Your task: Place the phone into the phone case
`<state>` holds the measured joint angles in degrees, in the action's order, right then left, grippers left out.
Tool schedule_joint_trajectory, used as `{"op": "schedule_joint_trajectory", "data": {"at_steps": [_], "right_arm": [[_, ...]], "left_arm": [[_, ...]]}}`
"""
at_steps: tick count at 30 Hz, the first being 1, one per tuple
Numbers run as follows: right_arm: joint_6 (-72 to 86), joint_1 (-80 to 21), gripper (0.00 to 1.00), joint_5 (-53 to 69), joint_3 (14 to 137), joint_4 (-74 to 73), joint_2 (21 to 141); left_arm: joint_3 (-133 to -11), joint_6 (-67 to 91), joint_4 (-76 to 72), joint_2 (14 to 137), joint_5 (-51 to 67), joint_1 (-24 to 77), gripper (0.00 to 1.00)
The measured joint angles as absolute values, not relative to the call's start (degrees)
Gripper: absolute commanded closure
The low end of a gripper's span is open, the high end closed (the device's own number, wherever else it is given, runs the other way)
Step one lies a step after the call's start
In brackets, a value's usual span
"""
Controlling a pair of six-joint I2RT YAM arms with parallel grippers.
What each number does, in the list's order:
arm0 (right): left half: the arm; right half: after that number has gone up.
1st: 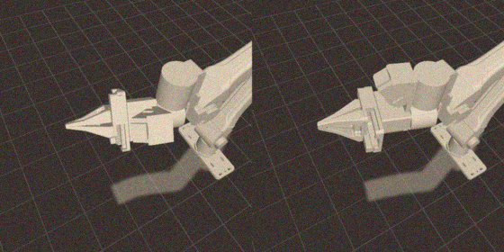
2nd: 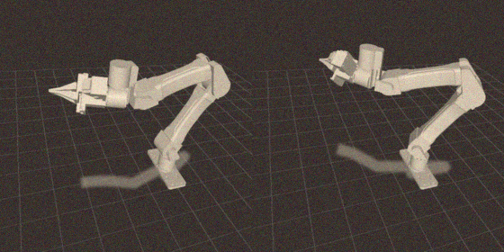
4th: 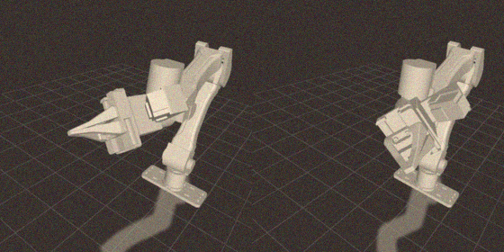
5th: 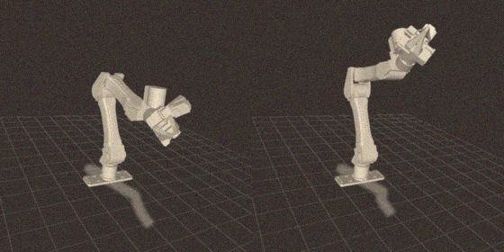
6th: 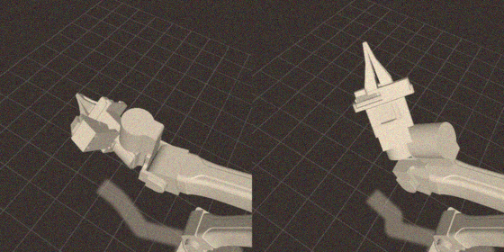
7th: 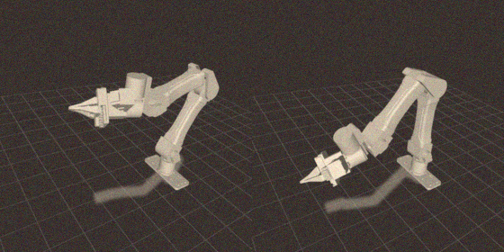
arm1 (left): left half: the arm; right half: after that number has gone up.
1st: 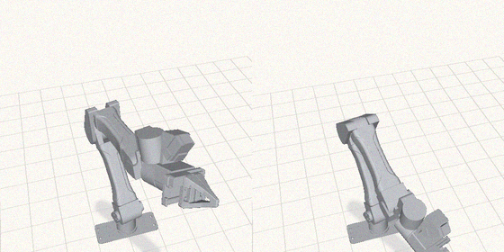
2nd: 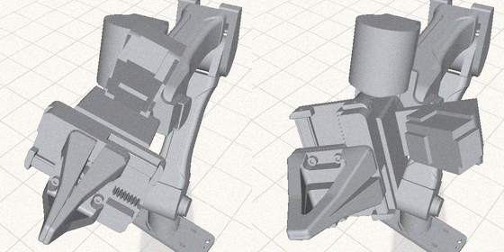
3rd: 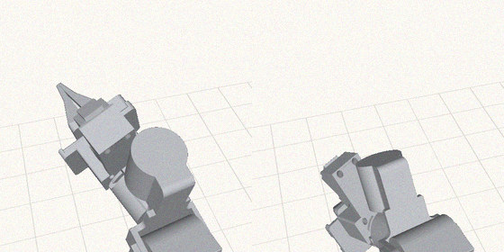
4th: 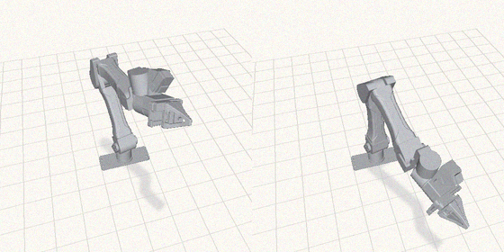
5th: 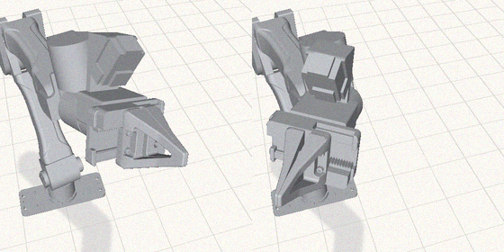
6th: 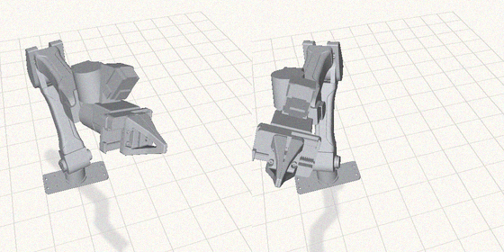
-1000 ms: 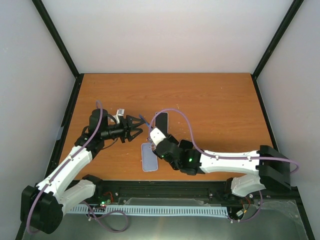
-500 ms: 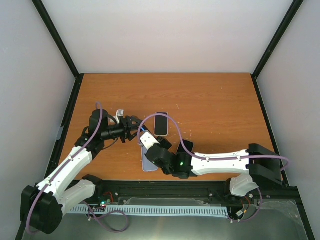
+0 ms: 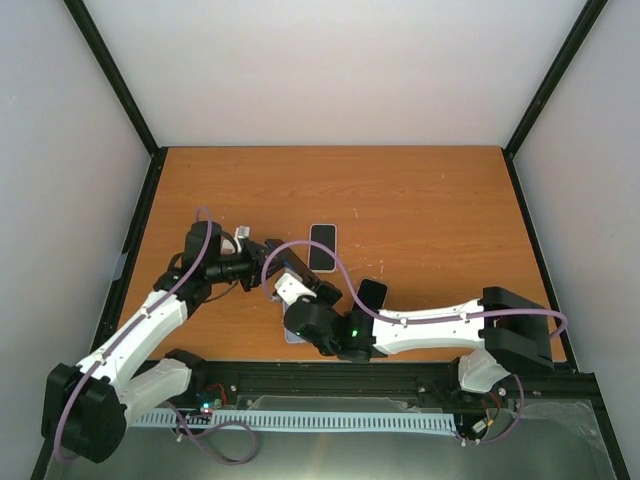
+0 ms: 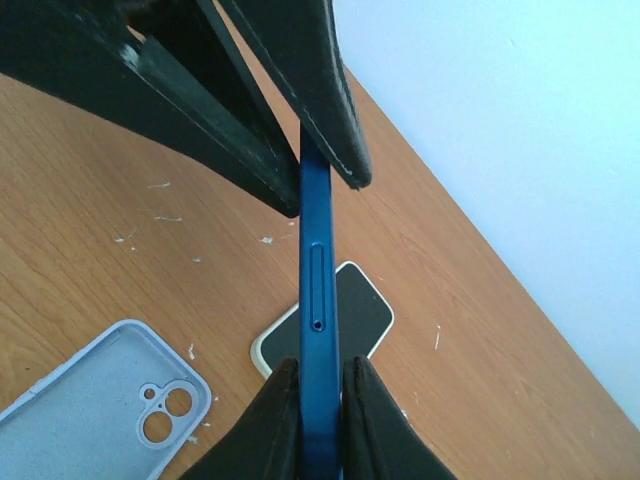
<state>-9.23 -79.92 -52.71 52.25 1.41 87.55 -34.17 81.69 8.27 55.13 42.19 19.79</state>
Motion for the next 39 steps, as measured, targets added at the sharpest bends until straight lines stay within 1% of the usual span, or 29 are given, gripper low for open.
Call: {"op": "schedule_joint_trajectory", "data": {"at_steps": [2,4,9,10,14,18,24,27,31,34,39], "right_arm": [[-9.65,-80.4,0.84,-53.3,52.23,1.15,87.99],[-9.74,-81.17,0.78,-53.65,52.23,1.89,88.25],[-9.04,-83.29,0.55,-53.34,52.14,4.56,88.25],[-8.97,-83.48,0.53,-52.9,51.83,4.78,88.12],[-6.79,-83.66,0.49,-51.27,48.75,4.99,86.04],[-4.1,-83.66,0.3,-49.32,45.56,4.89,82.35],[2.26,-83.18,0.11,-44.34,40.95,3.38,73.28],[7.84,-79.7,0.09,-39.22,38.98,2.02,67.37],[15.92,-71.7,0.08,-31.18,35.88,1.23,61.23],[21.61,-67.0,0.08,-25.74,34.02,0.14,59.02],[27.31,-64.66,0.08,-19.25,33.21,-1.23,58.48]], "left_arm": [[-34.09,81.41,8.78,56.07,42.39,19.79,0.99],[-33.93,80.97,9.08,56.97,42.33,19.77,1.0],[-32.99,78.59,9.41,58.59,42.17,19.79,1.0],[-32.99,78.04,9.5,58.76,42.17,19.77,1.0],[-33.01,74.76,9.5,59.51,42.19,19.79,1.0],[-33.04,71.09,9.63,61.47,42.19,19.79,1.0],[-33.78,62.87,13.98,63.42,41.21,19.79,1.0],[-34.48,58.76,16.71,63.68,40.45,19.77,1.0],[-34.48,54.26,19.03,64.29,40.75,19.9,1.0],[-34.46,51.94,21.12,64.9,40.56,20.56,1.0],[-34.46,50.02,23.97,65.04,39.81,22.15,1.0]]}}
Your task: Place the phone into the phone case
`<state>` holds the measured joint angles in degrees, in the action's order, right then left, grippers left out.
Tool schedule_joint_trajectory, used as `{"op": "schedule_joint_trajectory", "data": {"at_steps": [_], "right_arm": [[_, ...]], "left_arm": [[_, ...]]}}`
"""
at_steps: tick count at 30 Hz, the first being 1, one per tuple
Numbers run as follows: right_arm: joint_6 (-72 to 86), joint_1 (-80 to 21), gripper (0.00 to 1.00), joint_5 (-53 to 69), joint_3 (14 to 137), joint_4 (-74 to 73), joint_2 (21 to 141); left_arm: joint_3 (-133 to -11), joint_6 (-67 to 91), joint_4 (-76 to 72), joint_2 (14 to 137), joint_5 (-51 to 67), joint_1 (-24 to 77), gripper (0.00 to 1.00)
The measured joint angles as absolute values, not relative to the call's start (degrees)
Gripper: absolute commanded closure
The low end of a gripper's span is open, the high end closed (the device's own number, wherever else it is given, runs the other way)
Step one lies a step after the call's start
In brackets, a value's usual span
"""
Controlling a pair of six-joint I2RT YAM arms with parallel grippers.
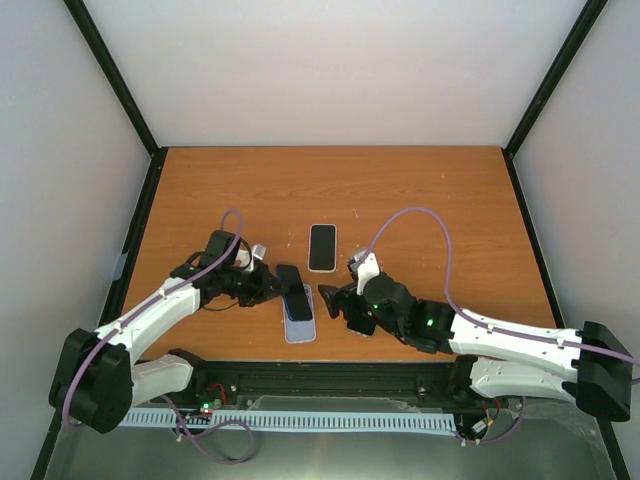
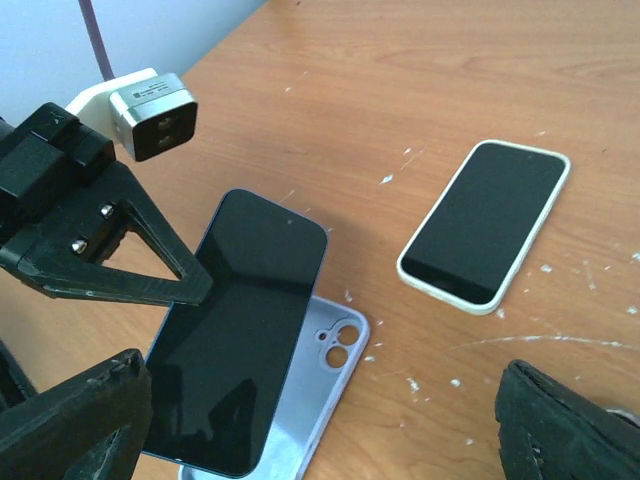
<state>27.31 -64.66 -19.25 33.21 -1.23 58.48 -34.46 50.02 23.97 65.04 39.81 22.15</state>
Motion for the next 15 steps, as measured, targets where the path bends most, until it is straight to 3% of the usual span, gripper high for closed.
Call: {"op": "schedule_joint_trajectory", "data": {"at_steps": [15], "right_arm": [[32.67,-64.2,0.1,-13.02,33.32,-0.8,63.94]], "left_arm": [[-34.46,45.93,29.8,69.97,37.04,25.47,1.0]]}}
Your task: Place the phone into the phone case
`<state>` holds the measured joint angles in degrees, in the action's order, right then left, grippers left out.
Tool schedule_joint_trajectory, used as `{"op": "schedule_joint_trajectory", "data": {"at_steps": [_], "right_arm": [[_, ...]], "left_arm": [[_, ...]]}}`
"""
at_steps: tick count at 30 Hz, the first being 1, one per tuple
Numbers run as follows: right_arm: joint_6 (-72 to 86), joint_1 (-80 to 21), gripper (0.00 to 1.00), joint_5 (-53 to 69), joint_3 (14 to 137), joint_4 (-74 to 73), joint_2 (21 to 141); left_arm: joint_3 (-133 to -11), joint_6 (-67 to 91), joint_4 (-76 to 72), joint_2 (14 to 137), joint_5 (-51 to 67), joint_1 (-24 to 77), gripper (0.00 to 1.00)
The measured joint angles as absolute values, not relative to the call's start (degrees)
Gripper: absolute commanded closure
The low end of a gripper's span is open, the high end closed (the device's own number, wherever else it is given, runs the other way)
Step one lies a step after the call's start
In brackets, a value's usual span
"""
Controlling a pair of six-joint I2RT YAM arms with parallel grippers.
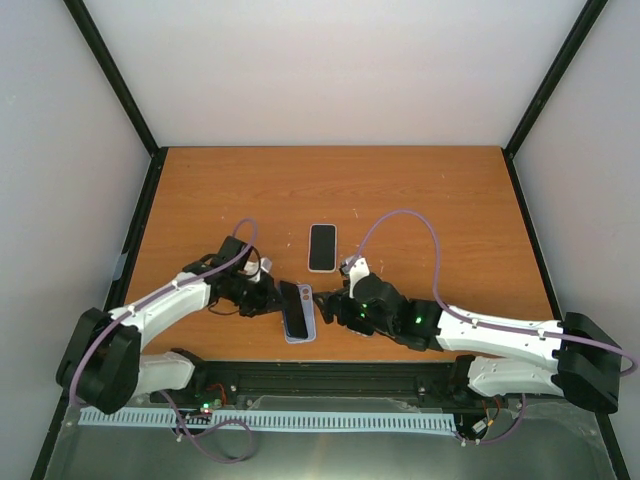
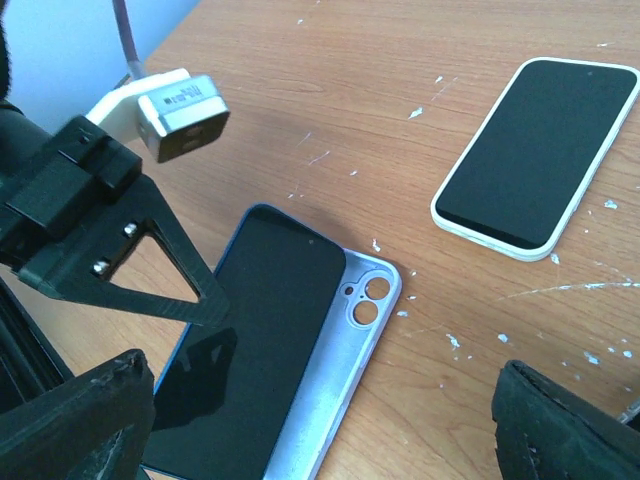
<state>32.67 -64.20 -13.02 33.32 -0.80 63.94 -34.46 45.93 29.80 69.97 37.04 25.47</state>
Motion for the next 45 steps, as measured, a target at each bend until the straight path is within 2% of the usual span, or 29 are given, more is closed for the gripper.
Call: {"op": "schedule_joint_trajectory", "data": {"at_steps": [5,9,14,21,24,32,45], "right_arm": [[33.45,-64.18,0.11,-12.23,33.32,-0.03,64.53],[34.33,-64.14,0.17,-10.72,33.32,1.15,66.26],[36.53,-64.05,0.34,-8.08,33.32,3.55,70.96],[41.56,-63.92,0.57,-4.01,33.32,5.58,79.46],[43.81,-63.86,0.64,-2.98,33.34,5.98,82.26],[47.46,-63.83,0.7,-0.73,33.34,6.94,86.98],[52.01,-63.72,0.76,1.48,33.1,10.87,89.8]], "left_arm": [[-34.46,44.21,29.3,73.76,37.17,25.5,1.0],[-34.48,43.31,27.73,75.4,38.13,25.5,1.0],[-35.05,42.04,26.61,77.06,38.96,25.52,0.99],[-35.42,41.01,25.45,78.94,40.32,25.52,0.91],[-35.66,40.93,25.28,79.59,40.58,25.52,0.89],[-35.94,41.25,25.41,80.51,38.7,25.65,0.87],[-34.85,43.9,21.65,81.71,39.44,25.91,0.9]]}}
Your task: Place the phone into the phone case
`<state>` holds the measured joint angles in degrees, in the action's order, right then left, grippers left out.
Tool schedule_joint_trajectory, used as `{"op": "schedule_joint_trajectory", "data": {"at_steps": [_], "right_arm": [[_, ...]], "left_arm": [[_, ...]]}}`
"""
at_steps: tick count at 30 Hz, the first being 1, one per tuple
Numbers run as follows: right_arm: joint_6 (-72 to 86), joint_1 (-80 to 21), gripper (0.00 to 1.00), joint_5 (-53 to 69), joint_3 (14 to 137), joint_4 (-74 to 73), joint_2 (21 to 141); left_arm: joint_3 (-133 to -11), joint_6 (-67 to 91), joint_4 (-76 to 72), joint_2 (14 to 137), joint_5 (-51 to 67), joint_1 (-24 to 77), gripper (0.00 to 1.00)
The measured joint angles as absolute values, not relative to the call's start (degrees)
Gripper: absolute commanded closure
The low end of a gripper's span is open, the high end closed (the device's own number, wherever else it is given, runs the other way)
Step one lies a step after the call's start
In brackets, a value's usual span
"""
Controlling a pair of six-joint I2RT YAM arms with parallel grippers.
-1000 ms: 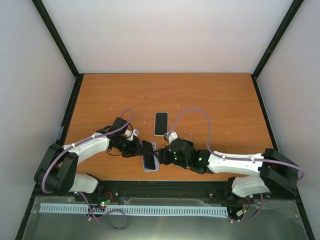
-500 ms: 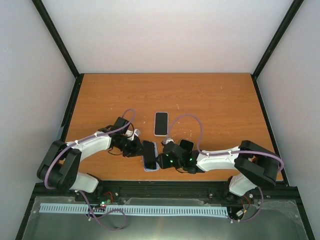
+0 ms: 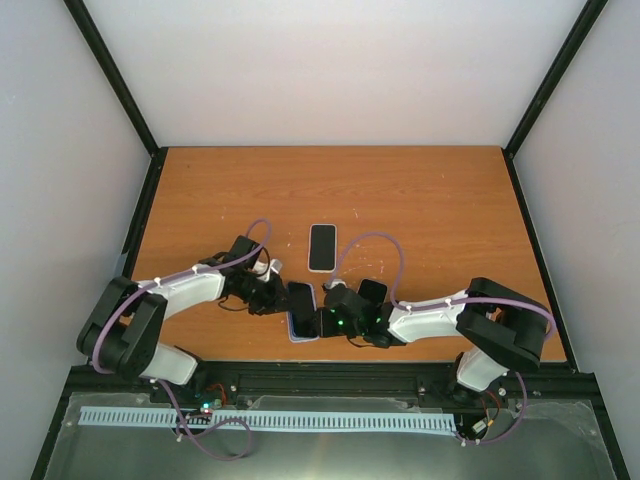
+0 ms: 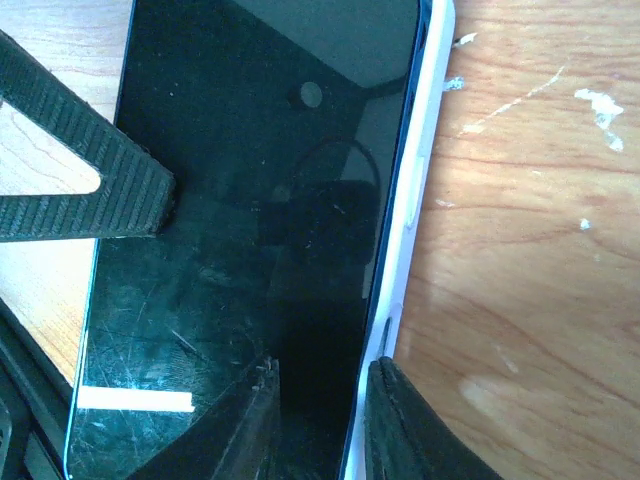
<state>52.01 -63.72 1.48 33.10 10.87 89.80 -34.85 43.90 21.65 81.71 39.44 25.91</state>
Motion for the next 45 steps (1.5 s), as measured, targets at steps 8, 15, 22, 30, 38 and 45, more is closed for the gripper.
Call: {"op": "schedule_joint_trajectory", "data": {"at_steps": [8,15,22,30,38,45], "right_arm": [[55.24,-63.05,0.78,3.05,30.85,16.43,90.41],[56.66,-63.05,0.77,3.05,29.08,19.05,90.28],[56.86,-62.98,0.74,3.11,28.34,19.29,89.12],[56.88,-61.69,0.74,3.73,28.34,20.01,88.9],[56.9,-61.23,0.69,3.99,29.43,19.7,88.99],[58.33,-61.14,0.63,5.67,32.03,21.43,92.31]], "left_arm": [[-34.33,44.66,19.18,83.7,40.47,26.11,0.83],[-34.89,45.78,20.25,84.71,35.46,26.57,0.65],[-35.11,47.05,21.34,81.36,31.48,26.85,0.48],[-35.11,48.62,24.43,78.26,26.26,26.74,0.45],[-35.42,49.28,28.69,76.58,20.71,26.74,0.49],[-35.05,48.73,26.44,78.39,21.8,26.68,0.74]]}}
